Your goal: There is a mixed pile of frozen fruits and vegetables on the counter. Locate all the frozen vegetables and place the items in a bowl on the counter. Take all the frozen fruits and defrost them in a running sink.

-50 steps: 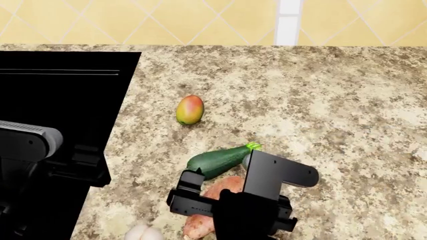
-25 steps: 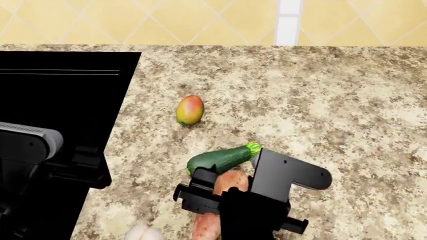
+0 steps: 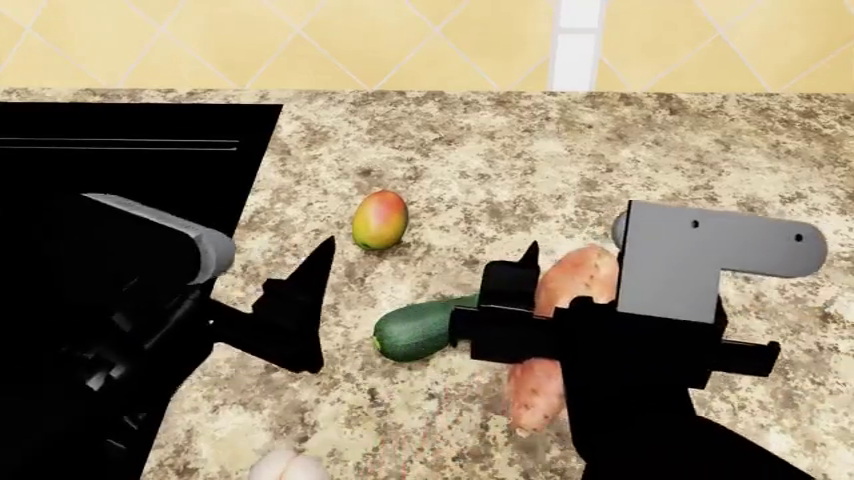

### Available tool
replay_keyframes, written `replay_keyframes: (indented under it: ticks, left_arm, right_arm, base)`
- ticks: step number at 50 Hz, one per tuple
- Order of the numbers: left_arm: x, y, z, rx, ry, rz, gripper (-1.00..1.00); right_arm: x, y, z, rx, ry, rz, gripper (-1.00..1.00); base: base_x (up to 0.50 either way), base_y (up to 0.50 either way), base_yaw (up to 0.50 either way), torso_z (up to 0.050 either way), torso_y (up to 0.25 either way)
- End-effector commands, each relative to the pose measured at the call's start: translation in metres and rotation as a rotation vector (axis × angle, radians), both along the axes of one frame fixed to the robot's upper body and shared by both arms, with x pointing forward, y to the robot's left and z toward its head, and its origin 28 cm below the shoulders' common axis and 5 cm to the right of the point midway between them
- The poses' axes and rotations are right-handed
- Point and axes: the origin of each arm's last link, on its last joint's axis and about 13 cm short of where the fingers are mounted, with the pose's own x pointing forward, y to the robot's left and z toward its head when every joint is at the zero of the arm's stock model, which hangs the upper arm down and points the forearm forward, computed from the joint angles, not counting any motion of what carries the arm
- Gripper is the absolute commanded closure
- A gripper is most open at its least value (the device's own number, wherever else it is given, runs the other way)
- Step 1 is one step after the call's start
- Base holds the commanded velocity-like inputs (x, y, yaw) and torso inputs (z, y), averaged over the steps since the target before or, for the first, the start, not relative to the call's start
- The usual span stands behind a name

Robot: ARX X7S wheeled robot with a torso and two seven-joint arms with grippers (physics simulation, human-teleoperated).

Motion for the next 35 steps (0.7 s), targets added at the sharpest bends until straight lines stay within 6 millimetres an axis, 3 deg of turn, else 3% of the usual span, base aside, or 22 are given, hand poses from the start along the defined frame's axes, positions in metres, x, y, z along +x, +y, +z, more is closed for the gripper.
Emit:
replay_keyframes:
  ticks: [1,8,25,35]
  left_arm:
    - [0.037,-0.027,0.002,0.018,0.103,-0.214,-1.00]
    - [0.051,-0.037,-0.007,0.066,0.150,-0.284,-1.00]
    - [0.073,-0.052,-0.046,0.140,0.288,-0.312,-1.00]
    - [0.073,-0.051,-0.060,0.154,0.321,-0.305,-1.00]
  right_arm:
    - [-0.020,-0.023,0.013,-0.116,-0.020,-0.003,1.00]
    - [-0.031,-0.035,0.018,-0.110,-0.040,-0.071,1.00]
    - [-0.038,-0.035,0.015,-0.105,-0.019,-0.050,1.00]
    - [-0.039,-0.035,0.012,-0.072,-0.007,-0.032,1.00]
  base:
    - [0.00,0.00,0.00,0.000,0.000]
    - [0.00,0.00,0.00,0.000,0.000]
    - [0.00,0.00,0.00,0.000,0.000]
    - [0.00,0.00,0.00,0.000,0.000]
